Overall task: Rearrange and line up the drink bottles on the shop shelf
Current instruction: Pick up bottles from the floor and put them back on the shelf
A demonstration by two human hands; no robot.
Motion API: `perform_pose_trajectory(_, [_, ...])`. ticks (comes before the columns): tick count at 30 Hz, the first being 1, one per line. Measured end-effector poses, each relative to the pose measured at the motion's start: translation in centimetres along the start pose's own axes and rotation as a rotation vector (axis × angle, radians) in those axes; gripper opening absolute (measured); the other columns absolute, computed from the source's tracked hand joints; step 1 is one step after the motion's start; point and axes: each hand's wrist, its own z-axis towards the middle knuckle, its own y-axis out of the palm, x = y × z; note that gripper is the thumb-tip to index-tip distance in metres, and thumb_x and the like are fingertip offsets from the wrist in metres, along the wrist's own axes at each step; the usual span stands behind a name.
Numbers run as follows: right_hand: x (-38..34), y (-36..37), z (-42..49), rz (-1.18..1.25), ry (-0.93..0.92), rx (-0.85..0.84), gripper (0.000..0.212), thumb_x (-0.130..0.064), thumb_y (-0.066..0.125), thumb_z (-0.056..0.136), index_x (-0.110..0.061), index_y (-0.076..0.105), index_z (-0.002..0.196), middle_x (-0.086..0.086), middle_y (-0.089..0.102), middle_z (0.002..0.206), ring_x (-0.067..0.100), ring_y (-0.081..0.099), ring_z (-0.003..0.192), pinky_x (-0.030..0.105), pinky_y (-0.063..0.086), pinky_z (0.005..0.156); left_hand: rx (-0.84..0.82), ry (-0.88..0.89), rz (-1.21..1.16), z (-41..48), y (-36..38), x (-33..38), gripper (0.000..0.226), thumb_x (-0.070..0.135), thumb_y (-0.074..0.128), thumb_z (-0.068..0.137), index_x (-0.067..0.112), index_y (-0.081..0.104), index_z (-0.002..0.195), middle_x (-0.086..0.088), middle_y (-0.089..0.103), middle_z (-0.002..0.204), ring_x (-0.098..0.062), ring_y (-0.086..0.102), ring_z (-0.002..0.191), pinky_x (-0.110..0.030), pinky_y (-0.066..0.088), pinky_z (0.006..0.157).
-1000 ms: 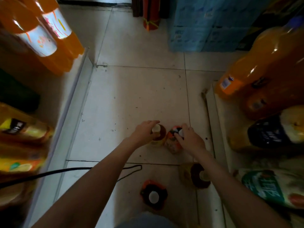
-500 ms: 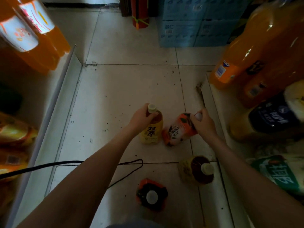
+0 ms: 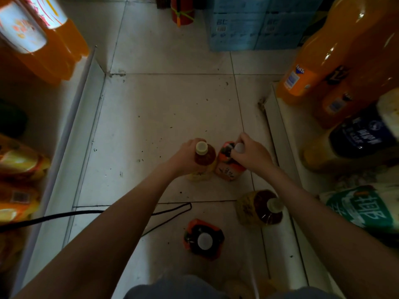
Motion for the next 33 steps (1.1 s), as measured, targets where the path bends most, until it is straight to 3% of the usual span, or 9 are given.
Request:
perform_pose_trajectory(6, [-0.4, -0.6, 0.2, -0.063, 0.002, -0.098, 0.031, -0.04, 0.058, 0.089, -0.017, 0.041, 0.099, 0.001, 0.053, 0.089, 0.019, 0.057, 0.076, 0.035, 0.049, 0.058, 0.056, -0.024, 0.077, -0.2, 0.3, 0.4, 0.085, 0.027, 0.085, 0.06, 0.015, 0.039, 0.13, -0.008, 0.048, 0.125, -0.025, 0.046, 0.113, -0.041, 0.043, 0.096])
perform_pose_trajectory(11, [-0.4, 0.0, -1.0, -0.066, -0.031, -0.056, 0.026, -0.035, 0.053, 0.091, -0.017, 0.034, 0.091, -0.001, 0.048, 0.074, 0.019, 0.051, 0.062, 0.028, 0.035, 0.046, 0.109, -0.047, 0.186, -0.8, 0.8, 0.2, 0.076, 0.034, 0.082, 0.059, 0.015, 0.04, 0.12, -0.008, 0.051, 0.111, -0.025, 0.05, 0.1, -0.035, 0.047, 0.081])
perform_pose_trajectory(18, [-1.7, -3.2, -2.2, 0.072, 0.145, 0.234, 0.024, -0.037, 0.055, 0.086, -0.021, 0.038, 0.087, -0.007, 0.047, 0.066, 0.011, 0.047, 0.055, 0.025, 0.031, 0.045, 0.192, -0.223, 0.025, -1.5, -1.1, 1.2, 0.07, 0.037, 0.082, 0.059, 0.013, 0.045, 0.113, -0.003, 0.047, 0.104, -0.017, 0.047, 0.088, -0.027, 0.041, 0.069])
perform_pose_trajectory(22, [-5.7, -8.6, -3.3, 0.169, 0.19, 0.275, 0.011, -0.041, 0.054, 0.086, -0.031, 0.05, 0.089, -0.018, 0.051, 0.073, 0.002, 0.05, 0.065, 0.022, 0.04, 0.05, 0.316, -0.338, -0.139, -3.3, -6.2, 5.6, 0.071, 0.036, 0.083, 0.056, 0.013, 0.048, 0.113, -0.003, 0.048, 0.103, -0.016, 0.049, 0.086, -0.025, 0.041, 0.064])
perform_pose_trajectory(25, [-9.9, -14.1, -4.7, 0.225, 0.159, 0.292, 0.007, -0.037, 0.054, 0.087, -0.035, 0.056, 0.094, -0.019, 0.055, 0.078, 0.009, 0.056, 0.074, 0.028, 0.049, 0.06, 0.368, -0.364, -0.199, -5.0, -11.9, 11.3, 0.072, 0.041, 0.082, 0.054, 0.014, 0.049, 0.111, -0.001, 0.048, 0.101, -0.014, 0.051, 0.085, -0.021, 0.039, 0.06])
perform_pose_trajectory(28, [-15.8, -21.1, -6.0, 0.303, 0.144, 0.275, 0.014, -0.037, 0.054, 0.087, -0.033, 0.06, 0.099, -0.011, 0.061, 0.088, 0.015, 0.06, 0.084, 0.037, 0.054, 0.07, 0.401, -0.365, -0.274, -7.3, -18.9, 18.1, 0.076, 0.051, 0.073, 0.044, 0.011, 0.056, 0.106, -0.003, 0.055, 0.1, -0.016, 0.059, 0.086, -0.026, 0.048, 0.061])
perform_pose_trajectory(30, [-19.4, -25.3, -6.7, 0.323, 0.157, 0.291, 0.01, -0.038, 0.055, 0.084, -0.035, 0.06, 0.092, -0.016, 0.058, 0.082, 0.013, 0.058, 0.08, 0.034, 0.053, 0.067, 0.44, -0.356, -0.285, -8.7, -23.1, 22.2, 0.076, 0.052, 0.072, 0.042, 0.011, 0.056, 0.103, -0.003, 0.056, 0.098, -0.017, 0.06, 0.085, -0.027, 0.05, 0.062])
perform_pose_trajectory(33, [-24.9, -32.5, -8.3, 0.321, 0.21, 0.349, 0.006, -0.042, 0.055, 0.078, -0.039, 0.051, 0.074, -0.019, 0.052, 0.071, 0.004, 0.051, 0.067, 0.022, 0.039, 0.052, 0.473, -0.322, -0.256, -11.1, -30.1, 28.6, 0.073, 0.054, 0.072, 0.043, 0.014, 0.056, 0.101, -0.002, 0.058, 0.096, -0.015, 0.06, 0.084, -0.032, 0.054, 0.067])
